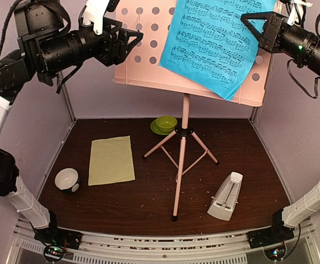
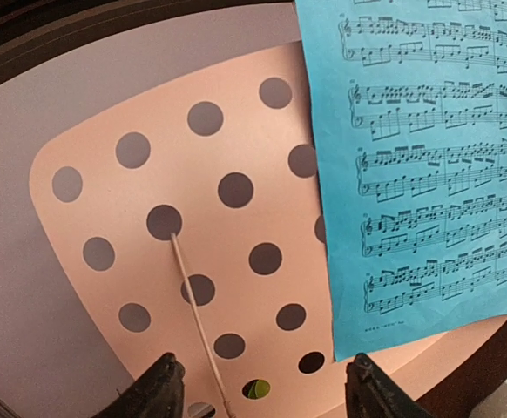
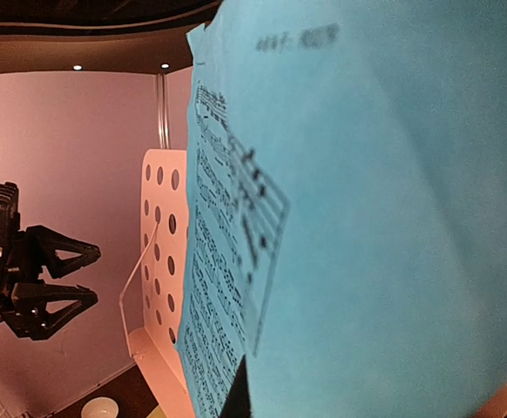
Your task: Set up the instrument practice props
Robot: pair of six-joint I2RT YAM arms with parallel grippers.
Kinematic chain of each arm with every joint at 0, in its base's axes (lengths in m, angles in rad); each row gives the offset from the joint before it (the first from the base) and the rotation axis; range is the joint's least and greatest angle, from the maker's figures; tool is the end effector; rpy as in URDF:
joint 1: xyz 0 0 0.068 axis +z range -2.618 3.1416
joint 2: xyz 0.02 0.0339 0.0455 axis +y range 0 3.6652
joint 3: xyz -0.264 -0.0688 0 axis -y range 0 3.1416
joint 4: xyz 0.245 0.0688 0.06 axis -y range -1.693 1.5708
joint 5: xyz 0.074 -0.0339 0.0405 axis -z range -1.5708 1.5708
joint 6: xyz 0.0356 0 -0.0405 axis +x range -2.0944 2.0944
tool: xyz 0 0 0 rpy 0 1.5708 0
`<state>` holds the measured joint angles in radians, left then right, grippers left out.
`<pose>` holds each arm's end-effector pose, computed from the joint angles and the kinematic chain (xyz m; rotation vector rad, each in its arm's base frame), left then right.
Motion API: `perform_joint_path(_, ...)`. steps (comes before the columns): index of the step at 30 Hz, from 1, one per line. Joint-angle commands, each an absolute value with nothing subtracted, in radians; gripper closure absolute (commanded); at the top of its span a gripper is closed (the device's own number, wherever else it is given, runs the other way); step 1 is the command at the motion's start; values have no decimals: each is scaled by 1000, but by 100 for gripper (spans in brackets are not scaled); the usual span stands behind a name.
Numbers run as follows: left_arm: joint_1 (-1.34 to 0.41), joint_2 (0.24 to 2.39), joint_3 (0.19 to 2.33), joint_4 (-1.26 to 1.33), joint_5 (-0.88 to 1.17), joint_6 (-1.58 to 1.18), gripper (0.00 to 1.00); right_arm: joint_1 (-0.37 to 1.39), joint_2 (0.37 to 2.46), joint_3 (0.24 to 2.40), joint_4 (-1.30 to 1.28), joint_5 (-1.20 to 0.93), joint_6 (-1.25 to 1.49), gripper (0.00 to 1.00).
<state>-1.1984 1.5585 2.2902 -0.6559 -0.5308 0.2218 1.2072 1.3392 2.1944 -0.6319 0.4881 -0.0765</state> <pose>0.1126 -0.2387 0.5937 0.6256 1.3828 -0.3875 0.0788 0.1601 0.6181 -0.4667 1.3213 0.6163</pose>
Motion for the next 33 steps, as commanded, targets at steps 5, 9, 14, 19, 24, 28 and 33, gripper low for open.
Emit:
perform_joint_path(5,-1062,1579,2338,-714,-468,81,36,1148,1351,2189,-546,444,-136,100)
perform_joint_path(9,-1049,1605,2356,-709,-484,87,39,1140,1369,2188,-515,424,-161,100)
perform_joint_path(14,-1037,1637,2378,-713,-473,92,43,1139,1424,2239,-513,423,-213,100)
perform_joint_path(19,-1037,1671,2404,-711,-463,110,46,1138,1463,2266,-505,428,-244,100)
perform_joint_path(24,-1033,1693,2413,-692,-474,118,54,1139,1486,2270,-488,451,-269,100)
perform_joint_path(28,-1034,1703,2413,-684,-474,110,66,1139,1512,2279,-501,487,-282,100)
perform_joint_path(33,-1034,1695,2409,-668,-503,85,82,1138,1521,2278,-498,502,-266,100)
